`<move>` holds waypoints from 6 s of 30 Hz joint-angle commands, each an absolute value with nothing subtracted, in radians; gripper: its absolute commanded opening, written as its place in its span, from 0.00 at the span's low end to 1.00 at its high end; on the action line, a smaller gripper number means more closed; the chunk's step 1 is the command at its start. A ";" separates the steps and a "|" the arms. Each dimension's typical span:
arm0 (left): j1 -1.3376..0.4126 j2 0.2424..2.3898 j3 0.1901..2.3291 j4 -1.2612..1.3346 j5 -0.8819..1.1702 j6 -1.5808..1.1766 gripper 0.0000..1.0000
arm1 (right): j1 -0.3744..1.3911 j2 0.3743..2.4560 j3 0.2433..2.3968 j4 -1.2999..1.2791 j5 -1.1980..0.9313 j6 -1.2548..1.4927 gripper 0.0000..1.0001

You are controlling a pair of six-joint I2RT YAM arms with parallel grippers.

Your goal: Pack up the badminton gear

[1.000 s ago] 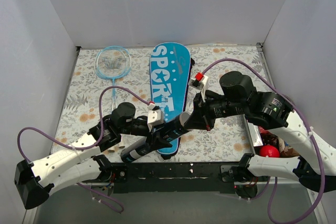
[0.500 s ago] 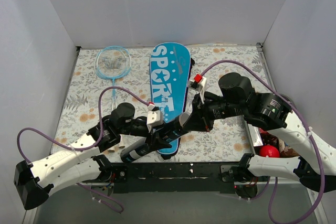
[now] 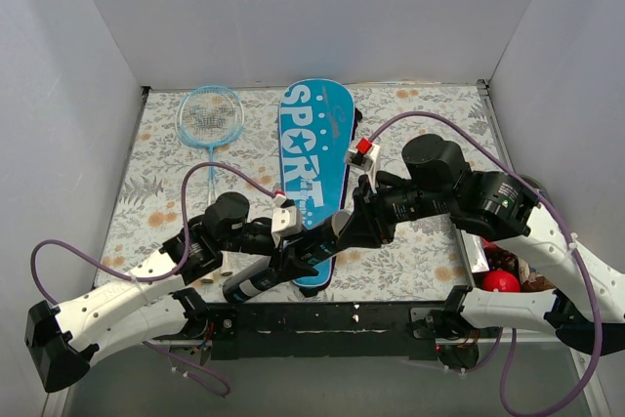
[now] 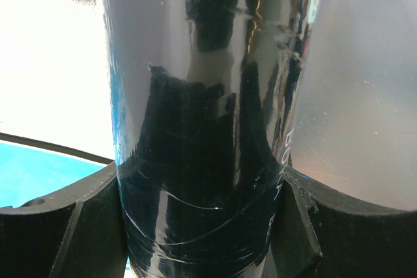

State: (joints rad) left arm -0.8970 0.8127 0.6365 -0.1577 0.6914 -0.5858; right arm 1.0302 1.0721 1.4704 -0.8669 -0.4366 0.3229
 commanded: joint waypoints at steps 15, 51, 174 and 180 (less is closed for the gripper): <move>-0.902 0.787 0.640 -0.118 0.704 -0.575 0.22 | 1.039 1.078 1.626 -0.931 -0.311 0.324 0.32; -0.902 0.758 0.640 -0.107 0.735 -0.583 0.21 | 1.039 1.086 1.536 -0.945 -0.196 0.310 0.01; 0.206 1.862 1.423 -0.607 -0.492 -0.782 0.62 | 1.037 0.968 1.115 -0.785 -0.086 0.445 0.22; 0.204 1.844 1.439 -0.598 -0.492 -0.776 0.97 | 1.037 0.966 1.080 -0.747 -0.120 0.442 0.27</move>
